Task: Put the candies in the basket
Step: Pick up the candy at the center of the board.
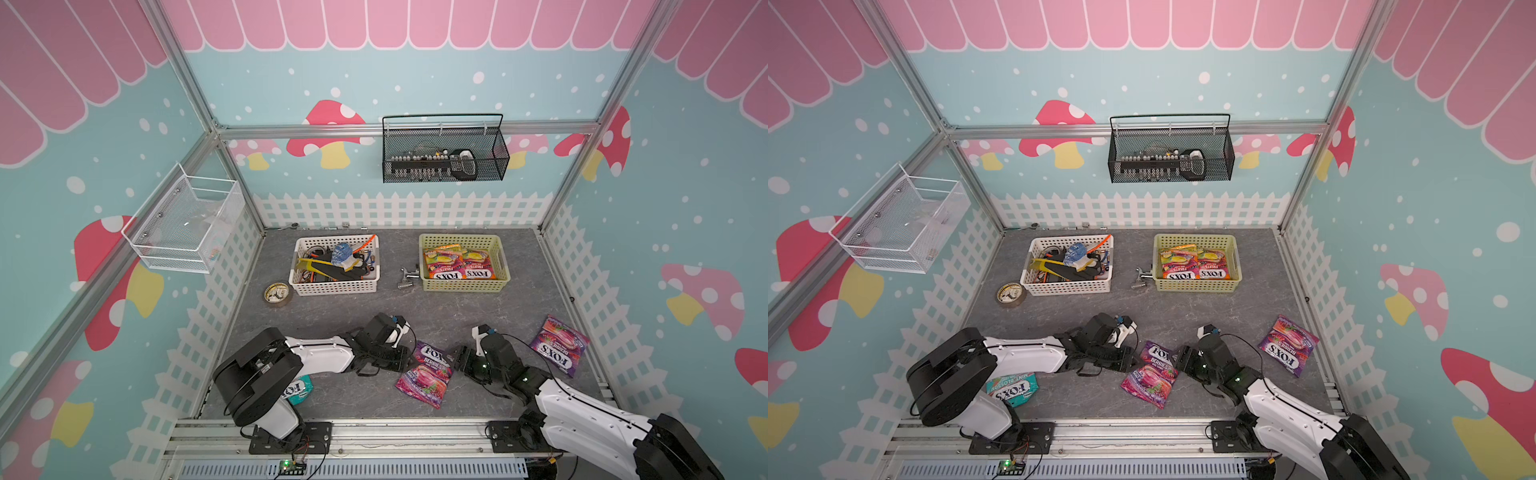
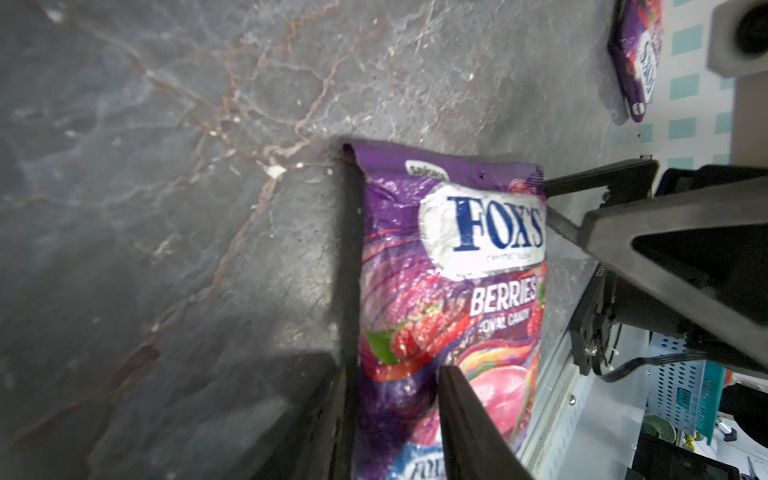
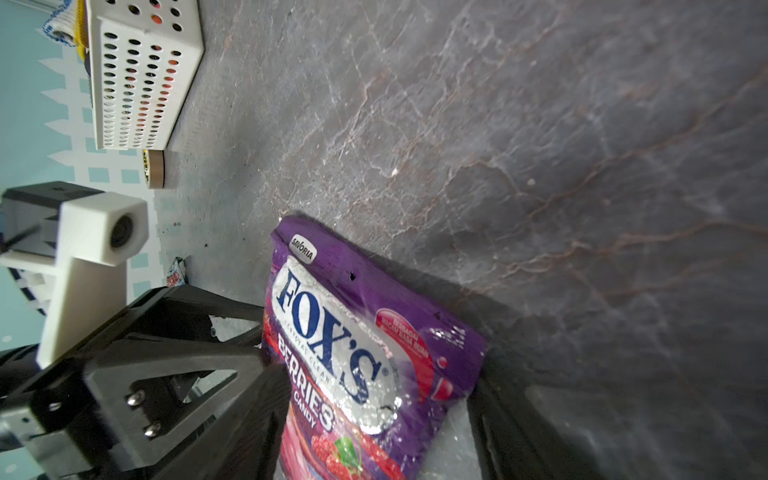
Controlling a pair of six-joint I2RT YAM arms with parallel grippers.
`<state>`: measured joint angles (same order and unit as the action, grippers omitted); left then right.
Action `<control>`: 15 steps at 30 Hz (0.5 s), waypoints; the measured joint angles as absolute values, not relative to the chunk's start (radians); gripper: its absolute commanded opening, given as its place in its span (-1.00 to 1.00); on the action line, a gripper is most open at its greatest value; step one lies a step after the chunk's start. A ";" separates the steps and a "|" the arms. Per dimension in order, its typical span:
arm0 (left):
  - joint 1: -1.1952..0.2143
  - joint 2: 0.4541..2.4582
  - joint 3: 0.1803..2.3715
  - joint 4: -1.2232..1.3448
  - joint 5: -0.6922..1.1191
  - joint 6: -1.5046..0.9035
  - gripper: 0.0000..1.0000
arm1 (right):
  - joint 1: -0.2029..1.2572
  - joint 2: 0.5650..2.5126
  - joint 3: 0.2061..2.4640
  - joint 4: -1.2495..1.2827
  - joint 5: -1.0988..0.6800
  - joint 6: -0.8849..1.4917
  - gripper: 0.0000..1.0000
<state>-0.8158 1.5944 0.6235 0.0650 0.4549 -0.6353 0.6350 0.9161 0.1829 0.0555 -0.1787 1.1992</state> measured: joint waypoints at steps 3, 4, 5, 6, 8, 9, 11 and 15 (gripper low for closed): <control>-0.816 1.597 0.624 0.067 0.452 -0.631 -0.29 | 0.635 0.930 0.178 0.085 -0.171 1.188 0.45; -0.816 1.599 0.624 0.068 0.452 -0.631 -0.29 | 0.635 0.931 0.172 0.099 -0.169 1.185 0.45; -0.816 1.599 0.623 0.069 0.451 -0.631 -0.30 | 0.635 0.931 0.164 0.116 -0.167 1.182 0.42; -0.816 1.599 0.623 0.070 0.451 -0.631 -0.30 | 0.635 0.930 0.156 0.133 -0.165 1.181 0.40; -0.816 1.600 0.622 0.073 0.447 -0.628 -0.30 | 0.635 0.923 0.128 0.179 -0.165 1.177 0.32; -0.816 1.601 0.622 0.076 0.445 -0.628 -0.30 | 0.635 0.915 0.112 0.202 -0.165 1.177 0.28; -0.816 1.602 0.621 0.081 0.444 -0.625 -0.30 | 0.635 0.896 0.078 0.245 -0.168 1.177 0.22; -0.816 1.603 0.619 0.089 0.441 -0.624 -0.30 | 0.635 0.867 0.043 0.284 -0.182 1.164 0.12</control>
